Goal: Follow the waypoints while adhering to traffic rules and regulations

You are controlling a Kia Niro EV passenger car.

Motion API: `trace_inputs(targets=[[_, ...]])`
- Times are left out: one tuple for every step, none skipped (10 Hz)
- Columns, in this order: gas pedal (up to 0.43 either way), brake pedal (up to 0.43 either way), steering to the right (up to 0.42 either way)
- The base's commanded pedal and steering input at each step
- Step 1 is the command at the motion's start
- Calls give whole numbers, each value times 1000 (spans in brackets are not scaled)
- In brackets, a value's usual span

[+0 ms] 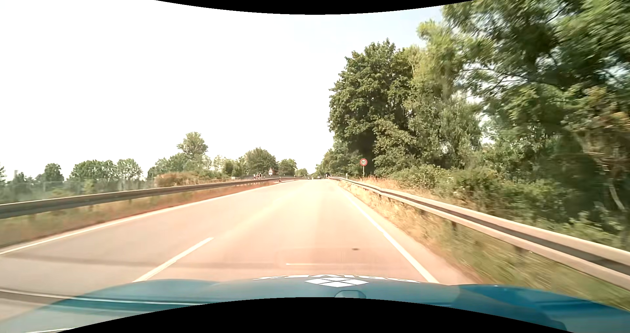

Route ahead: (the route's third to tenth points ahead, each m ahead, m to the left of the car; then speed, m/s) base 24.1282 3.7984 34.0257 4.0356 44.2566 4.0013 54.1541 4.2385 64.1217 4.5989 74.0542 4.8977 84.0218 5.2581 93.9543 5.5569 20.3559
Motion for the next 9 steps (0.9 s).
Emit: trace_inputs(targets=[[169,0,-3],[169,0,-3],[169,0,-3],[169,0,-3],[169,0,-3],[169,0,-3],[169,0,-3],[169,0,-3],[169,0,-4]])
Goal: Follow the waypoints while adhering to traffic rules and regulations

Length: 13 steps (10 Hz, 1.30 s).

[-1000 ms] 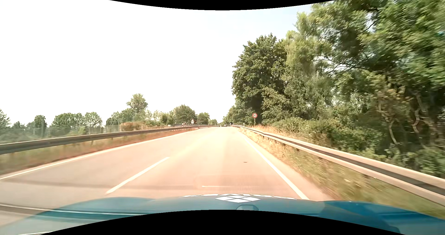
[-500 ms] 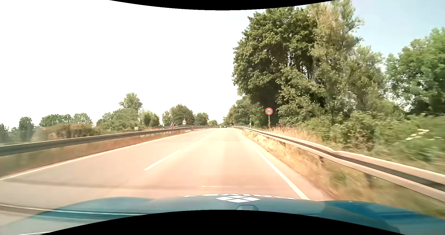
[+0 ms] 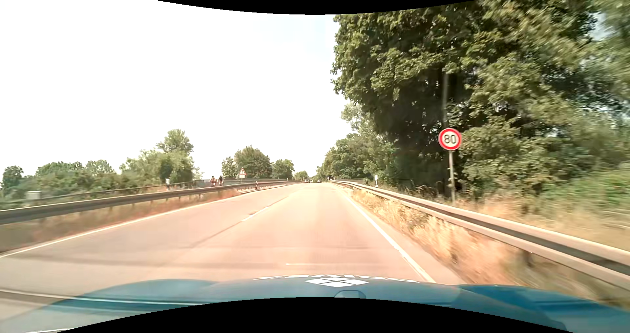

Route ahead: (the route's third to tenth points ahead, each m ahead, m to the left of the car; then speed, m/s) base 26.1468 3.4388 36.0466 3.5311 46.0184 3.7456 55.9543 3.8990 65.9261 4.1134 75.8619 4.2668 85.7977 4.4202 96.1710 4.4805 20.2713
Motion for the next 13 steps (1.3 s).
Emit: trace_inputs(targets=[[169,0,-4],[169,0,-4],[169,0,-4],[169,0,-4],[169,0,-5],[169,0,-4],[169,0,-4],[157,0,-4],[157,0,-4],[157,0,-4],[157,0,-4],[157,0,-4],[157,0,-4]])
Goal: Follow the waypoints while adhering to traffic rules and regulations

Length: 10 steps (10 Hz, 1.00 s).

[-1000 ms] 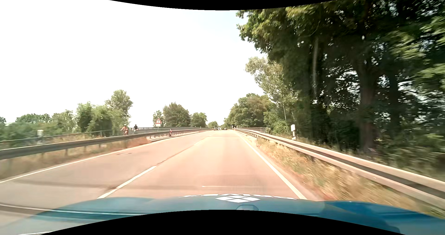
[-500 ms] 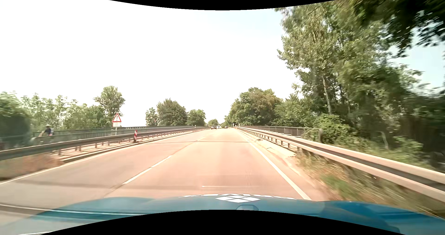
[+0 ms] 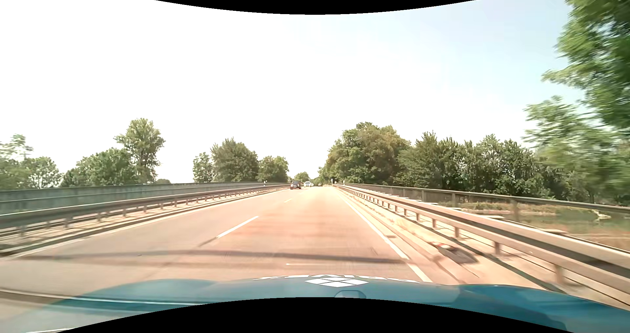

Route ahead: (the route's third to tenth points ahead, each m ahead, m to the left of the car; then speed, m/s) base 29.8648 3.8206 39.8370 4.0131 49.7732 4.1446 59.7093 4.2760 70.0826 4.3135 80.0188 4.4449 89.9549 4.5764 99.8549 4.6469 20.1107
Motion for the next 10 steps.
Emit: trace_inputs(targets=[[157,0,-4],[157,0,-4],[157,0,-5],[157,0,-5],[197,0,-4],[197,0,-4],[197,0,-3],[197,0,-3],[189,0,-2],[189,0,-3]])
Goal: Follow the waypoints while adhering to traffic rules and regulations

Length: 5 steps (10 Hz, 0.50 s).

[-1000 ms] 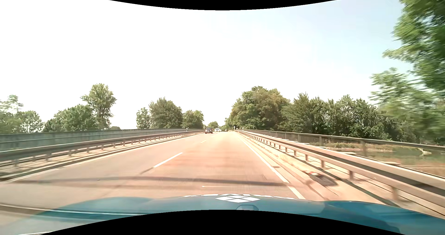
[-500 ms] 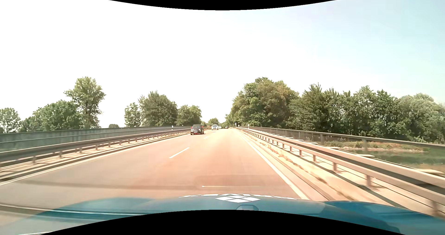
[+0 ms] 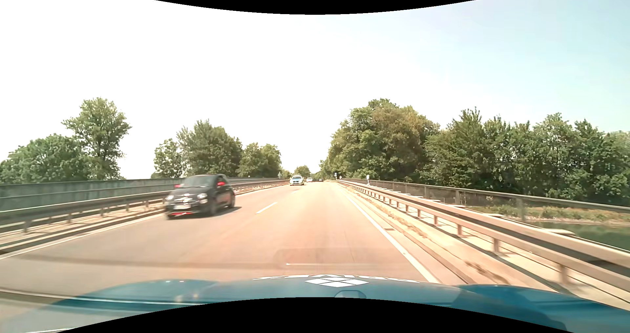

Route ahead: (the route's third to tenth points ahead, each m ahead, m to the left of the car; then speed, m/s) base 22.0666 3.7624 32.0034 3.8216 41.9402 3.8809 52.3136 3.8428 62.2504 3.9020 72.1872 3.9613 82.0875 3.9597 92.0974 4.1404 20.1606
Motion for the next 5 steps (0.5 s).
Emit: trace_inputs(targets=[[189,0,-3],[189,0,-3],[189,0,-3],[189,0,-3],[189,0,-3]])
